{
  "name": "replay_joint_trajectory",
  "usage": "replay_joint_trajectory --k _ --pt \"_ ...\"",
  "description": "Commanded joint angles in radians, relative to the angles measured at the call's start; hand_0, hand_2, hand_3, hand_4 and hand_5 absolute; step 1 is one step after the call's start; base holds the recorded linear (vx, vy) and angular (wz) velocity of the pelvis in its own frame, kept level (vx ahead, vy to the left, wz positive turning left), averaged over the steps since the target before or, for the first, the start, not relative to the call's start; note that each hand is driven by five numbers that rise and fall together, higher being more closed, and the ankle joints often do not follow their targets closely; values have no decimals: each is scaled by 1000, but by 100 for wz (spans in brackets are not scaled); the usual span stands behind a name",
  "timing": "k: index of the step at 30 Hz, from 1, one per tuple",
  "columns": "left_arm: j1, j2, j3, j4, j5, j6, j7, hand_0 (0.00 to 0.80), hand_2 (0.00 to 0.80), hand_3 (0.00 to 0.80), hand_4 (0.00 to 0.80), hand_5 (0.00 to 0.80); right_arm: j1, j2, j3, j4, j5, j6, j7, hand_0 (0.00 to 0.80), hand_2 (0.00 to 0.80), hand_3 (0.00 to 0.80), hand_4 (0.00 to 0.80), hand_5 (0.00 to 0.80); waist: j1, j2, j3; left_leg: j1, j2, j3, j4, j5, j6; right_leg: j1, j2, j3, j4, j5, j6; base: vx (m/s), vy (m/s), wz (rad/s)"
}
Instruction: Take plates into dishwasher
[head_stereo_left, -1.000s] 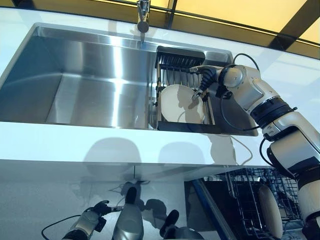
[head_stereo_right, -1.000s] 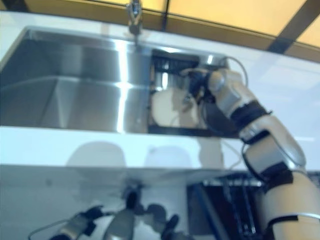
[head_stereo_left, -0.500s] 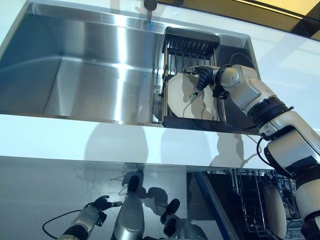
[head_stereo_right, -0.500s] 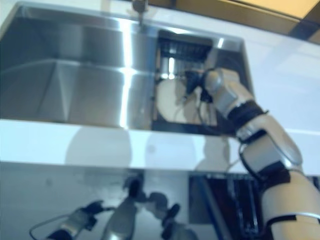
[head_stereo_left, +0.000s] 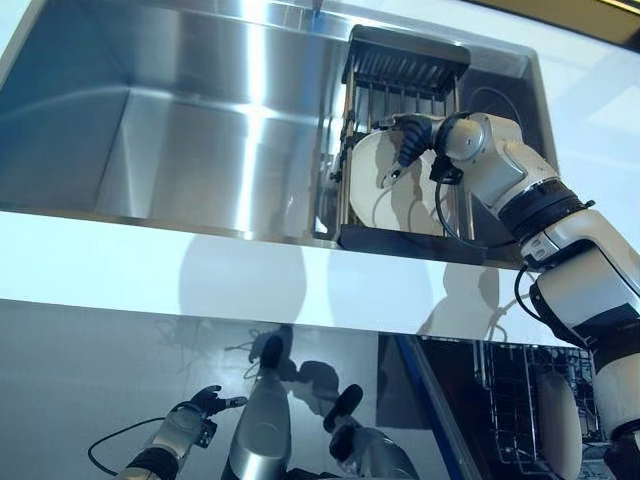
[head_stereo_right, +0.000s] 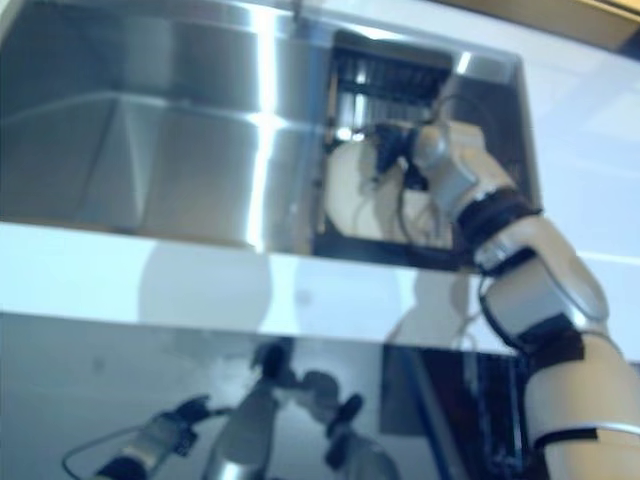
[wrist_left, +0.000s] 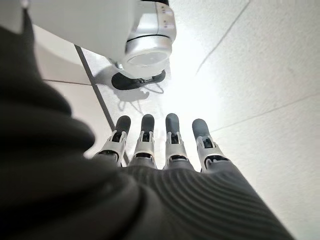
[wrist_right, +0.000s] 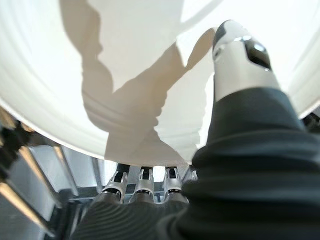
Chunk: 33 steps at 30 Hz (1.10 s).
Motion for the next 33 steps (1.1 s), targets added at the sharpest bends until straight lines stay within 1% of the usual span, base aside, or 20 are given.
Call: replay_joint_trajectory --k 1,8,14,17,18,19,21,22,27,28,31,32,33 --pt "40 -3 -52 -23 -34 -17 10 0 0 0 0 0 -143 -87 48 -8 -21 -12 -37 0 0 0 0 0 33 23 5 78 -41 -39 -139 7 36 -37 -119 38 212 50 110 0 0 0" --pt "43 -13 -46 -28 -46 -16 13 0 0 0 0 0 -141 -93 47 -5 -2 -14 -18 0 0 0 0 0 31 27 3 81 -40 -38 -139 7 36 -40 -120 40 216 48 108 4 19 0" --pt "45 -8 -46 -32 -48 -18 13 0 0 0 0 0 -136 -89 50 18 -6 -22 45 0 0 0 0 0 36 27 9 75 -39 -38 -140 10 36 -41 -120 38 215 50 109 0 0 0" --pt "42 -7 -44 -36 -52 -17 15 0 0 0 0 0 -130 -82 53 26 1 -7 109 0 0 0 0 0 36 27 12 74 -38 -40 -141 11 35 -41 -118 43 215 50 109 0 0 0" --pt "37 -7 -41 -35 -52 -15 15 0 0 0 0 0 -123 -75 50 34 12 21 171 0 0 0 0 0 35 26 14 74 -38 -41 -142 11 35 -43 -118 45 216 50 109 0 0 0" --pt "37 -7 -40 -35 -52 -14 14 0 0 0 0 0 -120 -74 48 35 12 19 177 0 0 0 0 0 35 25 14 74 -38 -41 -142 11 35 -43 -117 45 217 50 109 0 0 0" --pt "34 -7 -31 -38 -49 -7 13 0 0 0 0 0 -95 -69 44 41 10 50 254 0 0 0 0 0 32 22 9 73 -37 -45 -143 12 36 -45 -115 48 214 56 110 0 0 0" --pt "31 -8 -27 -41 -52 0 15 0 0 0 0 0 -71 -66 36 41 10 49 280 0 0 0 0 0 28 21 9 76 -35 -45 -144 13 35 -43 -113 51 214 56 111 0 0 0" --pt "25 -11 -18 -28 -53 -1 14 0 0 0 0 0 -24 -57 17 34 -8 61 348 0 0 0 0 0 22 18 7 81 -32 -42 -147 14 35 -41 -111 57 216 55 112 1 2 1" --pt "22 -13 -11 -23 -53 0 13 0 0 0 0 0 -5 -54 14 24 -23 73 379 0 0 0 0 0 19 15 8 80 -31 -40 -148 16 34 -39 -109 58 213 55 112 0 0 0" --pt "17 -15 -5 -12 -55 -5 15 0 0 0 0 0 25 -50 8 17 -46 73 411 0 0 0 0 0 15 12 8 80 -31 -37 -151 20 34 -37 -106 60 209 57 113 0 0 0" --pt "15 -15 -3 -12 -55 -5 14 0 0 0 0 0 29 -51 9 10 -50 78 417 44 44 44 44 44 14 11 8 79 -30 -37 -152 21 34 -36 -105 61 208 58 114 0 0 0" --pt "13 -15 -1 -10 -57 -6 14 0 0 0 0 0 36 -53 9 1 -51 77 417 226 226 226 226 226 12 10 9 78 -30 -35 -152 22 33 -36 -105 62 207 59 114 0 0 0"
